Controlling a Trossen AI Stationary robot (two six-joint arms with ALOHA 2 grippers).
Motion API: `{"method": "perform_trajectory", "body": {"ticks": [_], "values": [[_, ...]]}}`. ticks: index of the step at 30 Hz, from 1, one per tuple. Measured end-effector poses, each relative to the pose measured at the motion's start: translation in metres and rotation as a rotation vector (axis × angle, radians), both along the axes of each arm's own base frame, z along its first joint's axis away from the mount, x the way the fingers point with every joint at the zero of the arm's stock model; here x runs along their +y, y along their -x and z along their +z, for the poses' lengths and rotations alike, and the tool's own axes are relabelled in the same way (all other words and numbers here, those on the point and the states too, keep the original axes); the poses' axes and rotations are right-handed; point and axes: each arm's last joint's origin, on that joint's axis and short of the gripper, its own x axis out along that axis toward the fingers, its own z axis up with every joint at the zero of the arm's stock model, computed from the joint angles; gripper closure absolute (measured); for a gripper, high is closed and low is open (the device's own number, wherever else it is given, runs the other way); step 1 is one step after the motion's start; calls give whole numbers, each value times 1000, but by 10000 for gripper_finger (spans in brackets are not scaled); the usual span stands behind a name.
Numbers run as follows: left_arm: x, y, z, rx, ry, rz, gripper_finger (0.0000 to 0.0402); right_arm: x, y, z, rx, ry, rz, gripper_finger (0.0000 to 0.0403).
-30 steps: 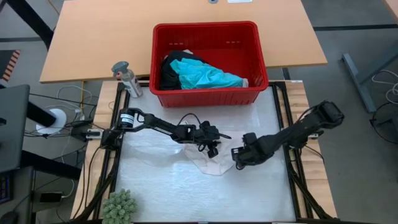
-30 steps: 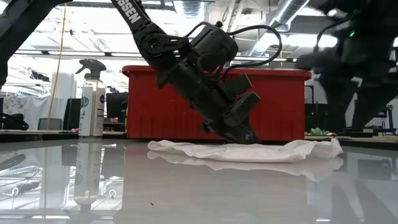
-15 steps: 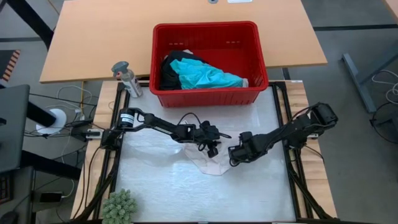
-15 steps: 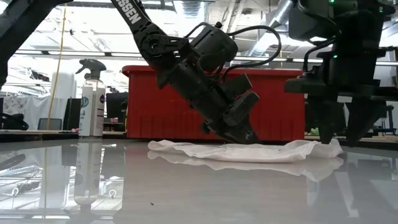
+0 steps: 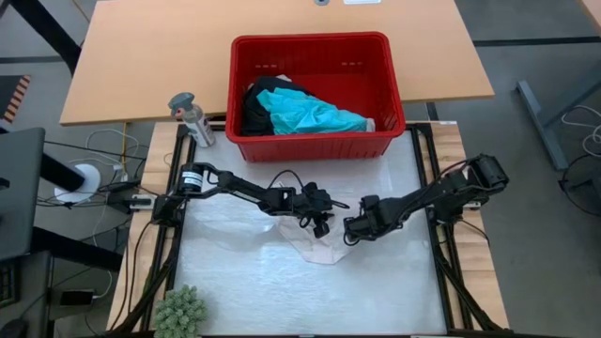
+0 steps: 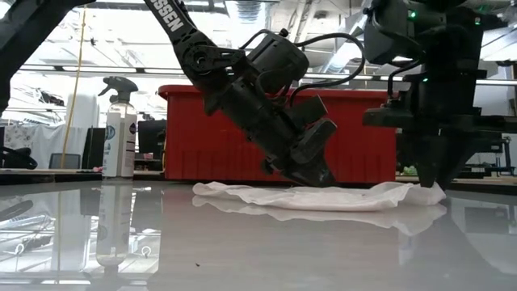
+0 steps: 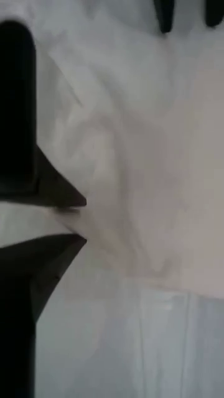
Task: Fold Laundry from Bin
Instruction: Fold the white underwear
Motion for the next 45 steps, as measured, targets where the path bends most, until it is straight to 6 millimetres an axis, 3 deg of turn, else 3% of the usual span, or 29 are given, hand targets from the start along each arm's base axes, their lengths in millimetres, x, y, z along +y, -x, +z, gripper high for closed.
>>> {"method": "perform_trajectory", "body": {"ticks": [5,12,20,30,37,45], "values": [[0,0,0,-1,0,0,299,2,1,0,3,-14,8,387],[3,0,0,-3,0,7,299,16,5,0,16,-57,58,363],[8,0,0,-5,5,13,299,31,16,0,67,-38,93,382],[8,0,0,-6,22,-10,299,33,20,2,74,-14,82,277],[7,-2,2,-14,70,-36,299,26,28,23,-31,76,15,208],[5,-15,18,-55,74,-95,294,14,30,29,-33,94,-39,177]]}}
